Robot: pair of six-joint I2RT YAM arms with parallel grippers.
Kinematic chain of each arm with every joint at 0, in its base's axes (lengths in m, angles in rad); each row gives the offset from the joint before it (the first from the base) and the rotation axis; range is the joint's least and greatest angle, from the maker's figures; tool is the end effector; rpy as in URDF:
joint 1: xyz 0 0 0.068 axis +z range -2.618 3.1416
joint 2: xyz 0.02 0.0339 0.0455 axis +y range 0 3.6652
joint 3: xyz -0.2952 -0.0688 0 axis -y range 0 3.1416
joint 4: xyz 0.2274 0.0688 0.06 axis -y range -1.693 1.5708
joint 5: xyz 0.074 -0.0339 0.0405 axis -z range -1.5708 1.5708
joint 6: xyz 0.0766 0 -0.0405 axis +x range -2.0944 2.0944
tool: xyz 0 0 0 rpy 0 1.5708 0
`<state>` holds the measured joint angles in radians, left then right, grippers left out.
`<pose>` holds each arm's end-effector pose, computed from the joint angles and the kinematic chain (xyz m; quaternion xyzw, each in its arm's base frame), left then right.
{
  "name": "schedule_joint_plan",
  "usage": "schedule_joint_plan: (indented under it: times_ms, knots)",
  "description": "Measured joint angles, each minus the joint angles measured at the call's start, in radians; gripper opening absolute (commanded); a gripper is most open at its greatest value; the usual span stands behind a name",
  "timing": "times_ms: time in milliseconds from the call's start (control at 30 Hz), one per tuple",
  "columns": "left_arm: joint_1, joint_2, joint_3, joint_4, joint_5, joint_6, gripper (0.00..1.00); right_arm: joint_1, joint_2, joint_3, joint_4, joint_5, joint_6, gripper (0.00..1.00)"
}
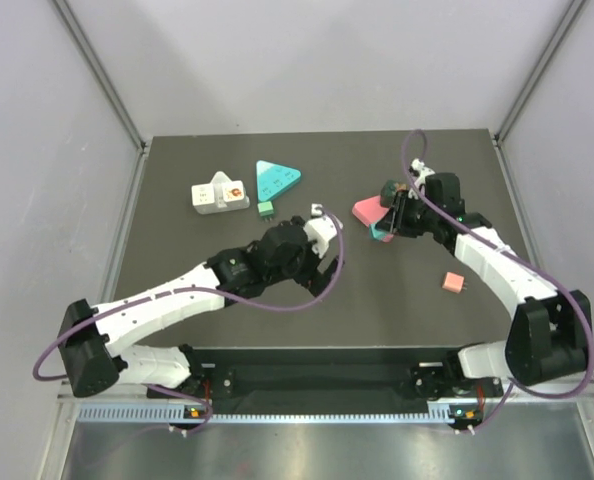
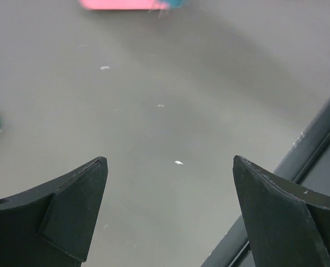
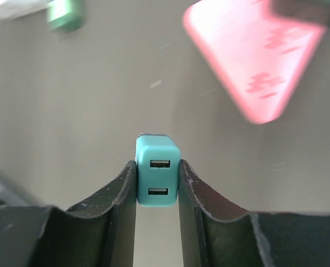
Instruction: Insert the plug
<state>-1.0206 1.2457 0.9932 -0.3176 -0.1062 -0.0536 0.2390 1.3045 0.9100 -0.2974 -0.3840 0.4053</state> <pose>0.1571 -0.2407 0.3135 0.3848 0.7876 -0.2051 0.4354 0.2720 0.0958 0.2738 -0.0071 0.8920 0.2960 0.3415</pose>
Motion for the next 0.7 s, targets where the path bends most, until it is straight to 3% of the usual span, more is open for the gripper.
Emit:
schedule_joint_plan:
  times_ms: [100,267,333,700]
  knots:
    - [0.102,0.012,0.077,-0.074,0.025,-0.045,0.98,-0.002,0.069,0.063,-0.021,0.132,-0.039,0.0]
    - [0.458,0.038,0.089,-0.12,0.204,-0.155,0.98,-0.002,0.185,0.174,-0.049,0.293,-0.077,0.0]
    - [0.533,0.057,0.082,-0.145,0.222,-0.177,0.98,-0.002,0.215,0.198,-0.049,0.335,-0.085,0.0]
    - [0.522,0.043,0.026,-0.186,0.274,-0.189,0.98,-0.002,0.35,0.253,-0.074,0.414,-0.091,0.0]
